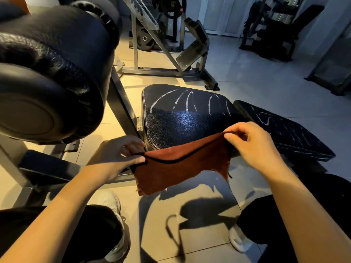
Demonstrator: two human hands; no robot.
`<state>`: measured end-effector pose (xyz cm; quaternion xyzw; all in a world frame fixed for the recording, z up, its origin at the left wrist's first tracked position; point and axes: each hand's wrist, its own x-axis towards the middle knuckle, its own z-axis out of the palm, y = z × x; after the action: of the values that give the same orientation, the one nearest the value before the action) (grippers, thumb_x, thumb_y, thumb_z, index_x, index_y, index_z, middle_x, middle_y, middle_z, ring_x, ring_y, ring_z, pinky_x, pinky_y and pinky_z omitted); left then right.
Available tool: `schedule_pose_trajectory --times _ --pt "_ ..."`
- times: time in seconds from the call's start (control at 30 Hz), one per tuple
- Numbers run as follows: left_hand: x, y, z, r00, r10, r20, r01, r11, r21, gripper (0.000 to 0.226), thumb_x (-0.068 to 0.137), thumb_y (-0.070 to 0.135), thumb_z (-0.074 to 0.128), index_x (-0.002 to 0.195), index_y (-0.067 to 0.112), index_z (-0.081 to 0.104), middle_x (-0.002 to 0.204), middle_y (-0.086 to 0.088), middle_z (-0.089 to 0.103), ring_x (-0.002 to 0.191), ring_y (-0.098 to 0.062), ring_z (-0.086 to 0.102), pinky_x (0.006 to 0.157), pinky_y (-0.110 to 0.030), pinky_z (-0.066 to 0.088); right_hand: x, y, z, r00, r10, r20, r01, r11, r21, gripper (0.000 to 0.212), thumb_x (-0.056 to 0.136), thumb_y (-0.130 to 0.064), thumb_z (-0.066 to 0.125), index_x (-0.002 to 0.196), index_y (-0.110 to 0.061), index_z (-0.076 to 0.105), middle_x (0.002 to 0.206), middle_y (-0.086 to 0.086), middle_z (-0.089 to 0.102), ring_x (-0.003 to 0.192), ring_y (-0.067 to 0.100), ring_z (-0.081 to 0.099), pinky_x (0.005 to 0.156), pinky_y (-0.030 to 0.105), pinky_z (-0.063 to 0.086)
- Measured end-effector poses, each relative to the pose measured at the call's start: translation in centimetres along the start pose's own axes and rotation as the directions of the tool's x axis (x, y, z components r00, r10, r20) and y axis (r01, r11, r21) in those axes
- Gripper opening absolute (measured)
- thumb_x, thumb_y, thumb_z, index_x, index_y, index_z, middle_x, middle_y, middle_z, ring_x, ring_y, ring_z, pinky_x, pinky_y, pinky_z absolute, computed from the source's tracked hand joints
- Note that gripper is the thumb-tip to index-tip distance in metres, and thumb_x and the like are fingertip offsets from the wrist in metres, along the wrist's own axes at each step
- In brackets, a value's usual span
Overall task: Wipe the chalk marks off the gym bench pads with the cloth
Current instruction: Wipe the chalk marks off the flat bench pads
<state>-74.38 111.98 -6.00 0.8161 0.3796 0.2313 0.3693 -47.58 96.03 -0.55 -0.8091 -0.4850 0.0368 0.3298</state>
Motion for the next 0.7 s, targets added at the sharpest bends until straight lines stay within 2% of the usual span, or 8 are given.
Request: schedule_pose_trajectory --times 0.1,0.2,0.3,0.37,0.43,0.5,0.6,0.7 --pt "-0.2 -0.2 0.2 0.995 0.008 0.098 -0.009 1.000 0.010 0.037 0.055 0.046 0.080 0.088 0.036 0.067 0.083 0.022 0.067 0.078 -0.002 0.064 0.063 -0.014 0.046 0.6 0.0 -0.4 0.999 0.030 -0.040 -0.028 0.998 0.059 0.011 0.093 -0.019 0.062 0.090 -0.029 0.066 0.100 -0.006 0.052 0.071 0.007 0.056 0.071 0.023 0.047" --pt "-0.2 0.1 0.3 0.992 0.021 0.128 -0.017 0.999 -0.039 0.034 0.058 0.037 0.085 0.086 0.027 0.069 0.090 0.026 0.065 0.080 0.001 0.065 0.061 -0.011 0.047 1.6 0.1 -0.8 0.996 0.088 -0.026 -0.084 0.988 0.131 0.012 0.095 -0.017 0.059 0.089 -0.025 0.065 0.073 0.001 0.066 0.049 0.016 0.062 0.050 0.021 0.050" --pt "0.2 0.9 0.1 0.994 0.063 0.093 -0.055 0.994 -0.090 0.023 0.067 0.030 0.085 0.084 0.025 0.070 0.087 0.021 0.068 0.079 0.003 0.065 0.064 -0.008 0.049 4.7 -0.9 0.0 0.991 0.100 -0.092 -0.080 0.976 0.201 0.012 0.096 -0.015 0.056 0.094 -0.021 0.065 0.059 0.003 0.066 0.044 0.009 0.061 0.048 0.013 0.048" --pt "0.9 0.9 -0.1 0.999 0.038 -0.012 -0.038 0.997 -0.071 0.018 0.076 0.019 0.082 0.081 0.031 0.069 0.080 0.017 0.069 0.078 0.004 0.065 0.064 -0.009 0.049 8.1 -2.4 1.7 0.984 0.026 -0.177 0.005 0.985 0.174 0.012 0.097 -0.015 0.054 0.095 -0.022 0.065 0.080 0.004 0.069 0.055 0.005 0.065 0.053 0.006 0.043" --pt "1.4 0.3 -0.4 0.994 -0.001 -0.111 0.008 0.998 0.061 0.022 0.081 0.017 0.075 0.076 0.036 0.066 0.073 0.016 0.066 0.073 0.001 0.064 0.066 -0.012 0.048 11.1 -4.5 4.6 0.979 -0.103 -0.176 0.126 0.984 0.124 0.013 0.097 -0.015 0.053 0.099 -0.020 0.065 0.099 0.004 0.068 0.076 0.010 0.065 0.067 0.013 0.045" --pt "1.6 -0.4 -0.7 0.988 -0.048 -0.149 0.086 0.963 0.257 0.014 0.086 0.023 0.069 0.079 0.034 0.067 0.080 0.020 0.060 0.069 0.004 0.056 0.065 -0.008 0.039 12.6 -6.2 8.5 0.972 -0.230 -0.051 0.235 0.966 0.112 0.020 0.096 -0.014 0.055 0.114 -0.016 0.062 0.120 0.006 0.059 0.095 0.017 0.057 0.087 0.028 0.045" --pt "2.4 -0.9 0.1 0.960 -0.042 -0.277 0.168 0.879 0.446 0.011 0.089 0.031 0.065 0.096 0.026 0.072 0.098 0.009 0.067 0.073 0.001 0.051 0.062 -0.012 0.035 11.6 -6.2 14.2 0.928 -0.288 0.236 0.279 0.958 0.070 0.054 0.095 -0.023 0.058 0.145 -0.019 0.037 0.151 0.005 0.031 0.126 0.025 0.046 0.106 0.042 0.040" --pt "4.1 0.4 1.7 0.927 -0.010 -0.375 0.174 0.897 0.405 0.015 0.090 0.033 0.063 0.102 0.027 0.069 0.099 0.013 0.064 0.083 -0.008 0.056 0.067 -0.025 0.042 10.4 -4.2 16.3 0.928 -0.239 0.286 0.275 0.957 -0.092 0.052 0.103 -0.040 0.038 0.149 -0.017 0.037 0.155 0.003 0.034 0.142 0.021 0.031 0.118 0.035 0.022"
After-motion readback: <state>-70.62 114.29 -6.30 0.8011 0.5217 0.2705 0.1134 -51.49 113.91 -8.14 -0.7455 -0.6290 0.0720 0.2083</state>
